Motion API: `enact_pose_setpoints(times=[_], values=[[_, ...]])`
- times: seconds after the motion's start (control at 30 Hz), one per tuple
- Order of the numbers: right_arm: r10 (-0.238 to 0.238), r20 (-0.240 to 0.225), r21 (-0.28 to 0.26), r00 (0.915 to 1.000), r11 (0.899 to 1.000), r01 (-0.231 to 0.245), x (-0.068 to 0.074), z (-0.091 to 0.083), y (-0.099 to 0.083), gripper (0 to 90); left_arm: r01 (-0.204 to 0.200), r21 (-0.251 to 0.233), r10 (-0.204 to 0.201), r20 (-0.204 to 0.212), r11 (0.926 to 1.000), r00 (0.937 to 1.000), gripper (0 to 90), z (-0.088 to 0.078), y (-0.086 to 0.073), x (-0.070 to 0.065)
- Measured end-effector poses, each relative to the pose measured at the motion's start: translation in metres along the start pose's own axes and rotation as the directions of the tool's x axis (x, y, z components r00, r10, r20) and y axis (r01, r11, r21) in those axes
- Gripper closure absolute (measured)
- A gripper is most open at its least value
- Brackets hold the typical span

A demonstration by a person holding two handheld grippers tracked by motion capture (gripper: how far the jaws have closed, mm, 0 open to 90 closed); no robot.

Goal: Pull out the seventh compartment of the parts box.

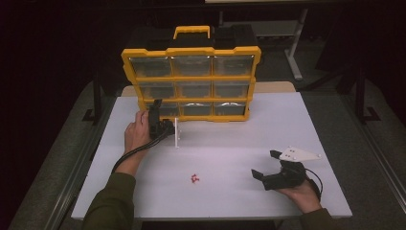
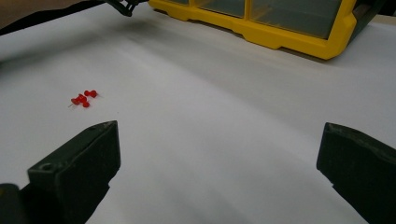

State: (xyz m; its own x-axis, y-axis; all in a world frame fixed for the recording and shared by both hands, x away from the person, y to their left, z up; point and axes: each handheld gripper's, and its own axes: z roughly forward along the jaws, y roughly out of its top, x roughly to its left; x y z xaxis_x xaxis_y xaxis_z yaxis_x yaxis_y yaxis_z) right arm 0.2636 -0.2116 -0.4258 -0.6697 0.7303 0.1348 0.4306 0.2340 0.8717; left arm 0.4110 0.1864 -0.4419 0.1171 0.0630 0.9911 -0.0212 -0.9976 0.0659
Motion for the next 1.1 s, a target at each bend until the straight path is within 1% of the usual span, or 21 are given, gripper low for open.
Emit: enact_pose_setpoints(times=[0.07,0.17,0.2,0.3,0.4,0.43,0.53,0.63,0.7,0.73,0.8,0.9,1.1], values=[[-0.001,0.000,0.000,1.0000,1.000,0.001,0.000,0.000,0.000,0.0,0.006,0.001,-0.006,-0.006,1.0000,1.0000,0.3,0.002,-0.002,-0.001],[0.000,0.000,0.000,1.0000,1.000,0.000,0.000,0.000,0.000,0.0,-0.008,0.015,0.008,-0.016,0.9999,0.9998,0.4,0.003,-0.004,-0.002],[-0.001,0.000,0.000,1.0000,1.000,0.001,0.000,0.000,0.000,0.0,-0.009,0.016,0.009,-0.017,0.9998,0.9998,2.7,0.003,-0.005,-0.003],[-0.003,0.000,0.001,1.0000,1.000,0.003,0.000,0.000,0.000,0.0,-0.014,0.018,0.014,-0.024,0.9997,0.9996,5.4,0.005,-0.007,-0.004],[-0.002,-0.001,0.000,1.0000,1.000,0.002,0.000,0.000,0.000,0.0,-0.028,0.019,0.028,-0.030,0.9994,0.9992,8.5,0.005,-0.008,-0.004],[-0.002,-0.001,0.000,1.0000,1.000,0.002,0.000,0.000,0.000,0.0,-0.027,0.015,0.027,-0.029,0.9995,0.9992,10.9,0.005,-0.009,-0.005],[-0.002,0.000,0.000,1.0000,1.000,0.002,-0.001,0.000,0.000,0.0,-0.021,0.014,0.022,-0.036,0.9997,0.9991,13.8,0.006,-0.009,-0.005],[0.000,0.001,0.000,1.0000,1.000,0.000,-0.001,0.000,0.000,0.0,-0.015,0.011,0.016,-0.039,0.9998,0.9991,14.7,0.006,-0.010,-0.004],[0.000,0.001,0.001,1.0000,1.000,0.000,0.000,0.000,0.000,0.0,-0.020,0.009,0.021,-0.041,0.9997,0.9990,15.7,0.006,-0.011,-0.005],[0.000,0.001,0.000,1.0000,1.000,0.000,0.000,0.000,0.000,0.0,-0.027,0.012,0.028,-0.047,0.9996,0.9985,16.9,0.006,-0.012,-0.005],[0.000,0.002,0.000,1.0000,1.000,0.000,-0.001,0.000,0.000,0.0,-0.028,0.014,0.029,-0.049,0.9995,0.9984,20.4,0.007,-0.014,-0.006],[0.000,0.002,0.000,1.0000,1.000,0.000,-0.001,0.000,0.000,0.0,-0.043,0.014,0.044,-0.081,0.9990,0.9957,25.1,0.007,-0.016,-0.007],[0.001,0.002,0.001,1.0000,1.000,-0.001,-0.001,0.000,0.000,0.0,-0.044,-0.001,0.044,-0.087,0.9990,0.9952,33.3,0.006,-0.016,-0.007]])
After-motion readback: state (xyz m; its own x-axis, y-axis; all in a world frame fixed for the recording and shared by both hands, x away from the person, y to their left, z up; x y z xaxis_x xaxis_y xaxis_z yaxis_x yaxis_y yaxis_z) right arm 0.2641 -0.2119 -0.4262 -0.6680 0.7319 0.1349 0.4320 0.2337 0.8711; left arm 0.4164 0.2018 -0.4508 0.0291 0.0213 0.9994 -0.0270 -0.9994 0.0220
